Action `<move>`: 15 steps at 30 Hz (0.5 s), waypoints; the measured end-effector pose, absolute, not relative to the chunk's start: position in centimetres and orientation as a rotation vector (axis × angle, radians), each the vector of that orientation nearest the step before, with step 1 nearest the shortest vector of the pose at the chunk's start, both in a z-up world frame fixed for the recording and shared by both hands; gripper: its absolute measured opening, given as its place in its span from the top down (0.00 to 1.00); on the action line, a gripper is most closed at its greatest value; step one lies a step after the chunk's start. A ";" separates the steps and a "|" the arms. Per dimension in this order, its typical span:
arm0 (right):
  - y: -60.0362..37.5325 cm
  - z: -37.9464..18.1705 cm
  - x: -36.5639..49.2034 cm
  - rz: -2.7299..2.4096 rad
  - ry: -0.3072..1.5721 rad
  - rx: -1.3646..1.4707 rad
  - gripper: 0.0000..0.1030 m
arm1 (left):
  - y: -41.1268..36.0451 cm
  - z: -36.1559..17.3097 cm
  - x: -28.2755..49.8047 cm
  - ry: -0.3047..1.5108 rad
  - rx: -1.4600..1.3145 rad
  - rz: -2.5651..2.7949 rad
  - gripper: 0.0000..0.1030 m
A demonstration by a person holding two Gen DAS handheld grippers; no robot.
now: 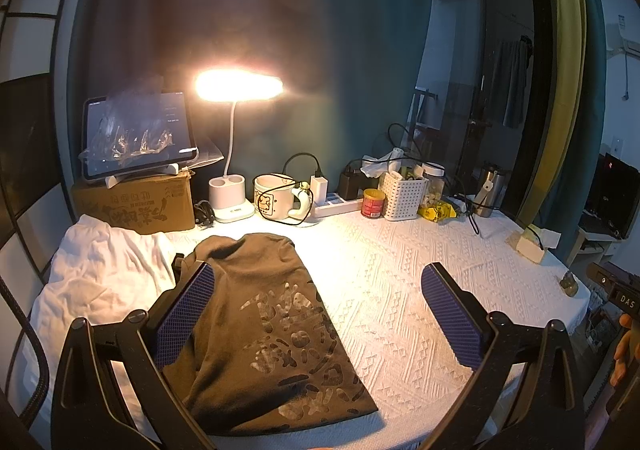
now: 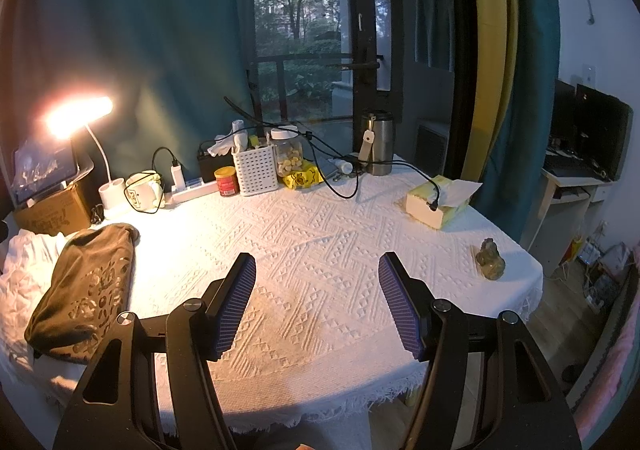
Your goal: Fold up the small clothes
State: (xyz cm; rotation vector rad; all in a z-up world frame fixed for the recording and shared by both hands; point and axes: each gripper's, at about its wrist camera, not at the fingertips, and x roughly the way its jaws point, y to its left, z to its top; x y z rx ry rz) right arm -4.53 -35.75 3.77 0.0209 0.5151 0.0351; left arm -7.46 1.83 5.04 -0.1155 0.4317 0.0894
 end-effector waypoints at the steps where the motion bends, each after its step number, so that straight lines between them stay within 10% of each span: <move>1: -35.7 3.8 -4.5 0.035 0.516 0.020 0.35 | 1.9 5.0 -7.4 0.432 -0.116 0.089 0.01; 15: -35.9 3.7 -4.2 0.037 0.517 0.021 0.35 | 1.8 5.0 -7.4 0.432 -0.112 0.088 0.01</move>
